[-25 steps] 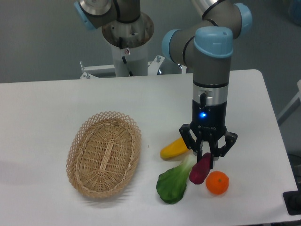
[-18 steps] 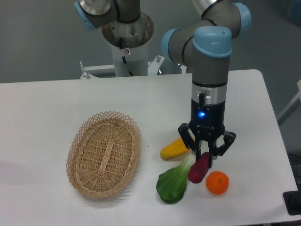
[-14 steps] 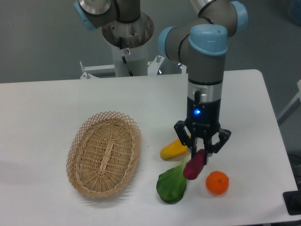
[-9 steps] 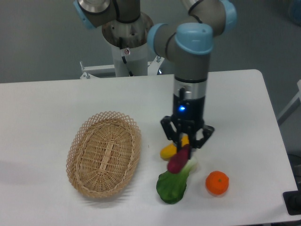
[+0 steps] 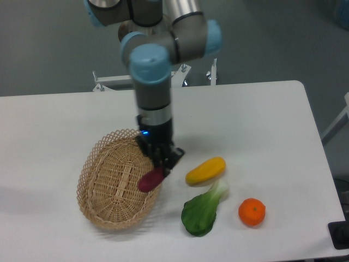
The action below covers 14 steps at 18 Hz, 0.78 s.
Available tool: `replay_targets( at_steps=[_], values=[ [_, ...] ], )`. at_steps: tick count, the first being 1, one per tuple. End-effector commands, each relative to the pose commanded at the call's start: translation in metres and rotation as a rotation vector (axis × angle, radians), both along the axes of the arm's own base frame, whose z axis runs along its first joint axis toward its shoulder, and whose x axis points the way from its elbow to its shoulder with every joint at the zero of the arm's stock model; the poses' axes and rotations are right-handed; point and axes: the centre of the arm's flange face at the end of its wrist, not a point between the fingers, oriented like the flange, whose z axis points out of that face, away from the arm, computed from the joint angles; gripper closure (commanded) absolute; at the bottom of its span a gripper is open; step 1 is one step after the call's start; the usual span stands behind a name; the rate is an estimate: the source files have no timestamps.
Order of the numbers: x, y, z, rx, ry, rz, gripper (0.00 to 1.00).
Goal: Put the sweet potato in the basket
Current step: 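Carry the sweet potato over the wicker basket and lower it, then open the gripper to release the sweet potato into the basket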
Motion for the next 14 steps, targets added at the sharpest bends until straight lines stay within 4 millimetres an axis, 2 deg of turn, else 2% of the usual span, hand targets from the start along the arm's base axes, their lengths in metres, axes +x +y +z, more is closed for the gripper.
replay_targets(
  at_steps=[1,5,10,14],
  values=[
    [0.009,0.003,-0.01,-0.025,0.008,-0.017,0.8],
    [0.024,0.008,-0.035,-0.091,0.023,-0.07,0.8],
    [0.039,0.003,-0.066,-0.18,0.028,-0.151,0.78],
    [0.039,0.003,-0.07,-0.19,0.031,-0.15,0.76]
  ],
)
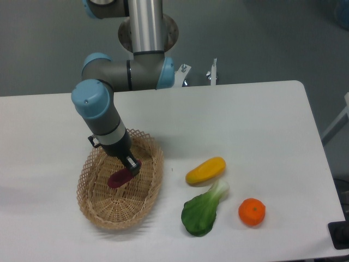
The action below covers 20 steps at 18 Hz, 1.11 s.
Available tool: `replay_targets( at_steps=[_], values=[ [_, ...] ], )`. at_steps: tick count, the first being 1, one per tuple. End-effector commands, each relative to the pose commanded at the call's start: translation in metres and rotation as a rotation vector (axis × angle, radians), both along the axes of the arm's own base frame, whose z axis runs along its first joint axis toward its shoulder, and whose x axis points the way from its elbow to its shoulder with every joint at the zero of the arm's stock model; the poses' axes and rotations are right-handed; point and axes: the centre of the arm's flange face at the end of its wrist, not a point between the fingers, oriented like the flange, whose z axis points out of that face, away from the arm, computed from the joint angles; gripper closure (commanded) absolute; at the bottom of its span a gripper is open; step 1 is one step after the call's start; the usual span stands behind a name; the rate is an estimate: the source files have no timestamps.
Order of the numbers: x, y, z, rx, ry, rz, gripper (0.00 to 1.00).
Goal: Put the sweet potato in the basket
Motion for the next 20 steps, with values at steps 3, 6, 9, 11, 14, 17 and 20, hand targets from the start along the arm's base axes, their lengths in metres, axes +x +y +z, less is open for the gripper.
replay_targets(
  at_steps=[3,6,9,11,14,17,20],
  values=[
    [-0.001,0.002,0.003,0.011,0.004,0.009,0.39],
    [-0.004,0.006,0.015,0.033,0.016,0.009,0.02],
    [-0.015,0.02,0.042,0.09,0.043,0.033,0.0],
    [-0.03,0.024,0.062,0.141,0.057,0.106,0.0],
    [-0.073,0.017,0.104,0.229,0.081,0.208,0.0],
    [-0.116,0.008,0.133,0.314,0.087,0.335,0.0],
    [-0.162,-0.006,0.169,0.421,0.047,0.382,0.0]
  ],
)
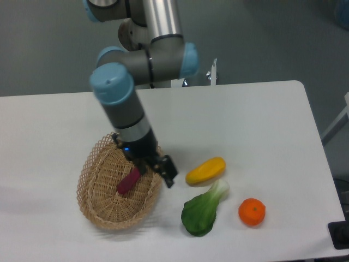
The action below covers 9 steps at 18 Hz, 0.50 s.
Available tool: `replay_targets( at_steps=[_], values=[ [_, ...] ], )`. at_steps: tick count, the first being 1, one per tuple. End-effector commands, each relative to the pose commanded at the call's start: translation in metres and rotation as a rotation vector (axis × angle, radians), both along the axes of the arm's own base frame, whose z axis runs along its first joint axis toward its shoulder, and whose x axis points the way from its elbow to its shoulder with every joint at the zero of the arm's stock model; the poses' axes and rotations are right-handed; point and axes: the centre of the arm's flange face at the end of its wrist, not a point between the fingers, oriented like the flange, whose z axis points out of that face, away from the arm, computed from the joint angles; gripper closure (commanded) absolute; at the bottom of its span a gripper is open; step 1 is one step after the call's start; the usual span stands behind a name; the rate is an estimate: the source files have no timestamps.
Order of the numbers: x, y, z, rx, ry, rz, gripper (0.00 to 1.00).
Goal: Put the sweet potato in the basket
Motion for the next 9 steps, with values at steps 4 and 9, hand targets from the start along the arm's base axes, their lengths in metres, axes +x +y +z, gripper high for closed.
replay_targets(
  at_steps=[4,9],
  values=[
    [-0.051,-0.024,0.021,0.046,0.006,0.04,0.0],
    [-0.114,-0.079,0.032,-0.096,0.039,-0.059,0.0]
  ],
)
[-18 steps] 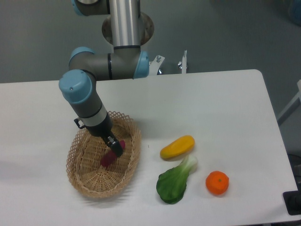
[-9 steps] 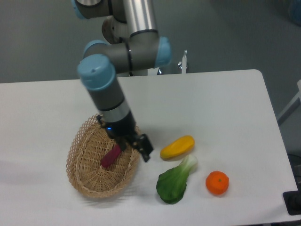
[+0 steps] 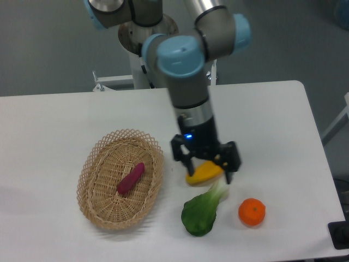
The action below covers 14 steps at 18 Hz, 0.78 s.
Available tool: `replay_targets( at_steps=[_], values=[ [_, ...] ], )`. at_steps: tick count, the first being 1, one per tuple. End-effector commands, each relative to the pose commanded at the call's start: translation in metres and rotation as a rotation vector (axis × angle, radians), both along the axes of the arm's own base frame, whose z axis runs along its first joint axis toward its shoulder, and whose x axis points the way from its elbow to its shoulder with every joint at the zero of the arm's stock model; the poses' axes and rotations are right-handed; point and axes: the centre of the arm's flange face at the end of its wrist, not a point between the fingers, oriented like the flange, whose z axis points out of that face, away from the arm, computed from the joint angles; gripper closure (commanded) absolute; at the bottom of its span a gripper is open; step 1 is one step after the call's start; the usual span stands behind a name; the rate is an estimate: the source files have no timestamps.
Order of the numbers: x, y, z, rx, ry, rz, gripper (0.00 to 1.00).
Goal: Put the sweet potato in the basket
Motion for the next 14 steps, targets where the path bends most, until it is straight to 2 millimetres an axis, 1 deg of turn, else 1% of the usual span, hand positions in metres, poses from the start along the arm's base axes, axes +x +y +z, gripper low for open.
replay_targets(
  at_steps=[1,3,4,8,10,11,14],
  values=[
    [-0.01,-0.012,0.006,-0.029,-0.016,-0.011,0.0],
    [-0.029,-0.033,0.012,-0.107,-0.027,-0.092,0.0],
    [-0.038,-0.043,0.013,-0.137,-0.03,-0.127,0.0],
    [-0.057,-0.078,0.014,-0.195,-0.028,-0.198,0.0],
    [-0.067,-0.099,0.016,-0.185,-0.052,-0.25,0.0],
    [-0.071,-0.105,0.016,-0.174,-0.058,-0.258,0.0],
    [-0.073,-0.109,0.018,-0.16,-0.057,-0.254,0.0]
  ],
)
